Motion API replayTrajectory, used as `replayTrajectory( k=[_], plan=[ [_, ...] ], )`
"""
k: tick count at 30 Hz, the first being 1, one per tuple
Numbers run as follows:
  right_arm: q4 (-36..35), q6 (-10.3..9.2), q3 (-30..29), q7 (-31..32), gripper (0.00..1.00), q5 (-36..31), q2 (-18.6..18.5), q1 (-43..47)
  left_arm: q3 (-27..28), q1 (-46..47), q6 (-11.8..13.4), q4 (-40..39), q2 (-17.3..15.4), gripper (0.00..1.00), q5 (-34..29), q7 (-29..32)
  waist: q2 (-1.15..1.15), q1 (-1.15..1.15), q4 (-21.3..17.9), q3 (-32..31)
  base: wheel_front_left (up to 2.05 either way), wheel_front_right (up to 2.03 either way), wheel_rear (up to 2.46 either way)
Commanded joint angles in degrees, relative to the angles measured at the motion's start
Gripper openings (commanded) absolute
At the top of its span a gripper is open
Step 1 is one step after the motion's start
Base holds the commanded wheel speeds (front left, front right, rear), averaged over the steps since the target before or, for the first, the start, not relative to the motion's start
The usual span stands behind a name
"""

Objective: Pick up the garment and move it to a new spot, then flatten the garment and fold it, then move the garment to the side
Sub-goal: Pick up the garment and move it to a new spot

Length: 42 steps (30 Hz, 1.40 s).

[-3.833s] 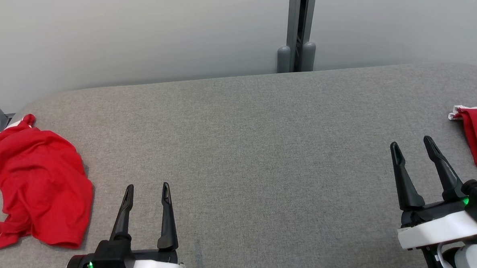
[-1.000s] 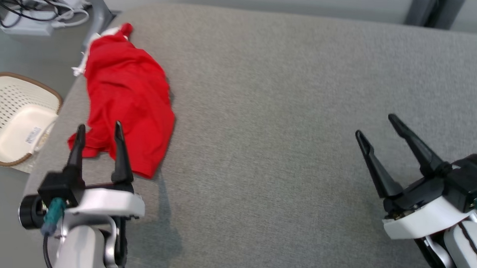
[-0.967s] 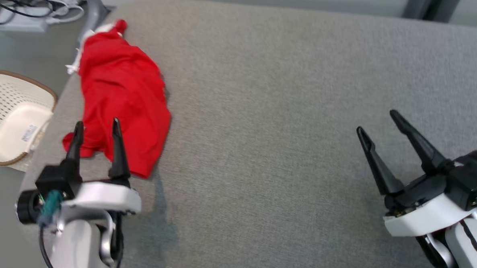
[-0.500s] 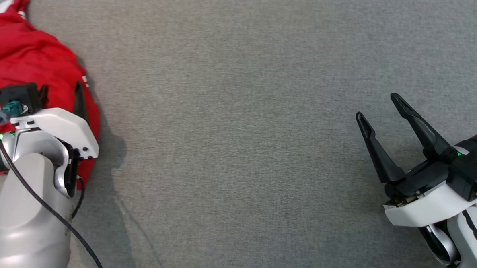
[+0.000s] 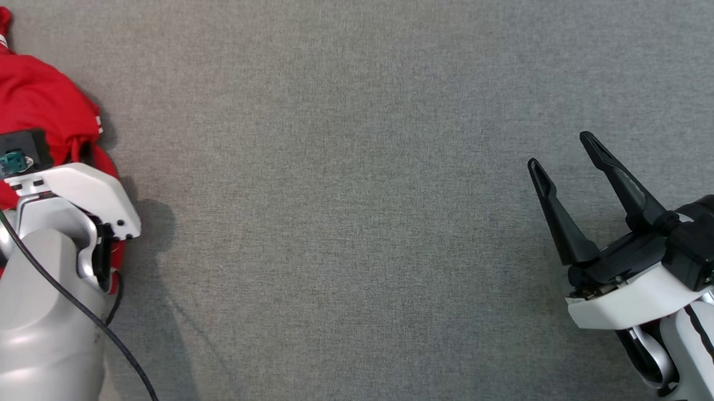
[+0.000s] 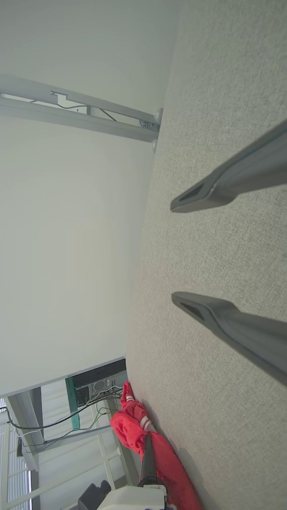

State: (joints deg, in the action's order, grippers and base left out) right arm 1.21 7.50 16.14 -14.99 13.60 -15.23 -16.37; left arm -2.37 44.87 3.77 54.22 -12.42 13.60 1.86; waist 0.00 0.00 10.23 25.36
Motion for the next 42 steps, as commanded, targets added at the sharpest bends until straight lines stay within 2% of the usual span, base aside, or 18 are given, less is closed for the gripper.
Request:
replayTrajectory(
  k=[1,10,13,15,18,22,28,29,30,31,33,36,42],
  plan=[
    [0.26,-0.02,-0.22,-0.31,1.0,0.13,0.06,-0.18,0.29,0.89,-0.63,-0.69,0.49,0.0,0.77,-0.87,0.0,0.0,-0.14,-0.94,0.0,0.0,0.0],
    [1.1,-0.02,-2.43,-0.32,1.0,0.19,2.35,0.92,2.25,0.04,-6.76,-10.72,7.16,0.0,9.03,-3.79,0.0,0.0,-1.64,-7.28,0.0,0.0,0.0],
    [1.43,-0.02,-3.95,-0.21,1.0,-0.07,3.06,1.13,-0.15,-1.76,-7.56,-18.41,9.16,0.0,13.43,-1.97,0.0,0.0,-3.0,-9.45,0.0,0.0,0.0],
    [1.51,-0.02,-4.62,-0.21,1.0,-0.23,3.38,0.85,-3.25,-3.29,-6.89,-22.71,9.42,0.0,17.11,-0.63,0.0,0.0,-4.13,-10.03,0.0,0.0,0.0],
    [1.43,-0.02,-5.95,-0.21,1.0,-0.32,3.59,0.1,-11.57,-5.75,-3.57,-29.77,9.52,0.0,24.32,0.59,0.0,0.0,-6.01,-10.17,0.0,0.0,0.0],
    [1.3,-0.02,-7.58,-0.2,1.0,-0.36,3.64,-0.51,-23.25,-8.11,3.24,-37.48,9.28,0.0,30.32,-0.35,0.0,0.0,-8.51,-9.63,0.0,0.0,0.0],
    [1.46,-0.02,-9.03,-0.2,1.0,-0.22,4.55,-1.02,-37.0,-6.36,12.29,-40.69,9.37,0.0,35.46,-5.46,0.0,0.0,-12.41,-8.73,0.0,0.0,0.0],
    [1.55,-0.02,-9.09,-0.21,1.0,-0.23,4.77,-1.12,-38.93,-6.07,13.54,-40.41,9.37,0.3,36.65,-6.33,0.0,0.0,-13.03,-8.64,0.0,0.0,0.0],
    [1.64,-0.02,-9.02,-0.2,1.0,-0.16,4.92,-1.27,-40.8,-5.63,14.64,-39.88,9.38,0.88,37.46,-7.12,0.0,0.0,-13.63,-8.55,0.0,0.0,0.0],
    [1.75,-0.02,-9.01,-0.2,1.0,-0.04,4.99,-1.46,-42.59,-5.11,15.41,-39.48,9.38,1.0,38.64,-7.89,0.0,0.0,-14.17,-8.46,0.0,0.0,0.0],
    [1.93,-0.02,-9.09,-0.21,1.0,0.1,5.28,-1.57,-45.93,-3.97,16.25,-38.53,9.34,1.0,40.13,-8.99,0.0,0.0,-14.97,-8.35,0.0,0.0,0.0],
    [2.14,-0.02,-9.38,-0.2,1.0,0.14,5.48,-1.32,-49.84,-2.78,16.08,-37.18,9.26,1.0,42.32,-9.91,0.0,0.0,-15.37,-8.36,0.0,0.0,0.0],
    [2.46,-0.02,-9.81,-0.2,1.0,-0.49,5.87,-0.12,-50.92,-1.19,16.3,-33.15,9.32,1.0,42.0,-13.36,0.0,0.0,-14.53,-9.56,0.0,0.0,0.0]
  ],
)
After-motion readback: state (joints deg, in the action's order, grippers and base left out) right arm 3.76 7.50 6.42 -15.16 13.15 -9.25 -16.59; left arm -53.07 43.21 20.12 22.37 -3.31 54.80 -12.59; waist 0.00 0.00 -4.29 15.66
